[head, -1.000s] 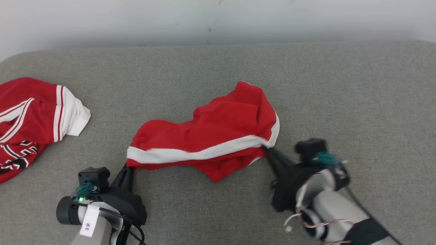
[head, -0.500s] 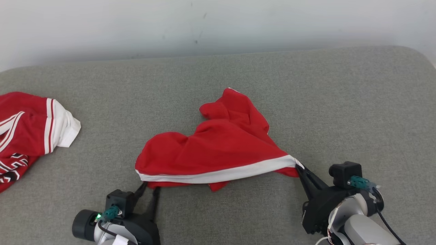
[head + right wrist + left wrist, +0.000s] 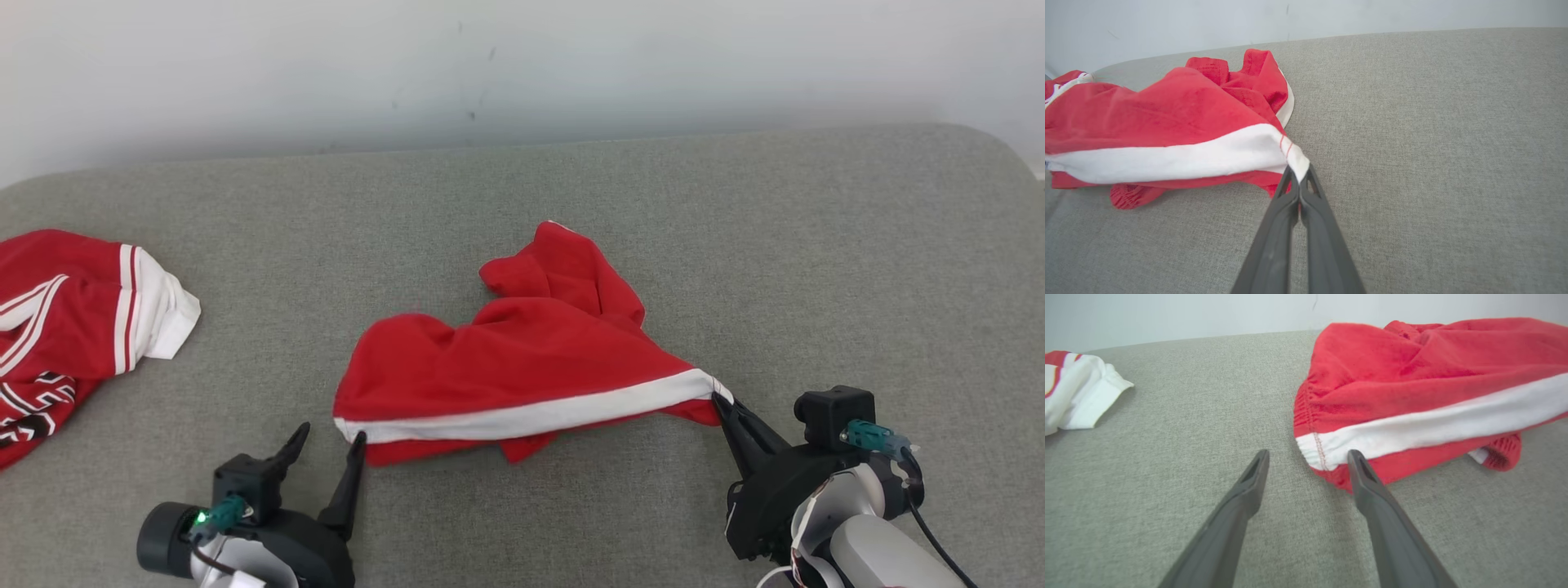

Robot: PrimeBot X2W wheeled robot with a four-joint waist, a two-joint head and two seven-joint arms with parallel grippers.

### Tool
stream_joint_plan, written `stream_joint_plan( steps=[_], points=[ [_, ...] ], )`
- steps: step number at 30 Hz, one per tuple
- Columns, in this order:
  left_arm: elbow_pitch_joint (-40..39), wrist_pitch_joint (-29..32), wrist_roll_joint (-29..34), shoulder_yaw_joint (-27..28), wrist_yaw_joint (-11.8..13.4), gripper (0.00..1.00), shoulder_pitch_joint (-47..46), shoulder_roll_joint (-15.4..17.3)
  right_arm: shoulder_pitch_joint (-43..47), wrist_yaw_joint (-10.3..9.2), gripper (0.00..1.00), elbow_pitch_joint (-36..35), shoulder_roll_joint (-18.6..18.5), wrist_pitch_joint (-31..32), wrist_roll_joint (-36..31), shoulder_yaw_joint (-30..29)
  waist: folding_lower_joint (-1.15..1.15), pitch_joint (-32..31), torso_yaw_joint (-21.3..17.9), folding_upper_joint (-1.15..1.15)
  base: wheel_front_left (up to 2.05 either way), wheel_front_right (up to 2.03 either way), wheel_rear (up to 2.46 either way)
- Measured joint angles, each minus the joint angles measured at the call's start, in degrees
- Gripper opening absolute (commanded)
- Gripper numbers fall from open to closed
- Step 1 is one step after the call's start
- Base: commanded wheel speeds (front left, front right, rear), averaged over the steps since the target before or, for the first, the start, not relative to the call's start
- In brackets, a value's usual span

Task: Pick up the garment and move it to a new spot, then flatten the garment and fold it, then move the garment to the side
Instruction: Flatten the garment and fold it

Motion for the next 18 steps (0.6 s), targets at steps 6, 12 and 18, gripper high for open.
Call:
stream_joint_plan(
  steps=[6, 12, 18],
  points=[
    [-1.33, -0.01, -2.54, 0.01, -0.91, 1.0, -0.02, 2.15, 0.82, -0.22, 0.0, -0.87, 0.0, 0.94, -0.09, -0.02, 0.0, -0.07, 0.34, 0.0, 0.0, 0.0, 0.0],
    [-2.61, 0.53, -3.28, -1.14, -1.03, 1.0, -0.07, 3.12, 1.32, -0.23, 0.0, -1.38, -0.29, 1.96, -0.36, -0.71, 0.0, 0.18, 0.32, 0.0, 0.0, 0.0, 0.0],
    [-2.65, 1.67, -4.94, -3.01, -1.04, 1.0, -0.37, 2.32, 1.32, -0.24, 0.0, -2.33, -0.25, 2.49, -0.49, -1.14, 0.0, 0.44, 0.07, 0.0, 0.0, 0.0, 0.0]
  ],
)
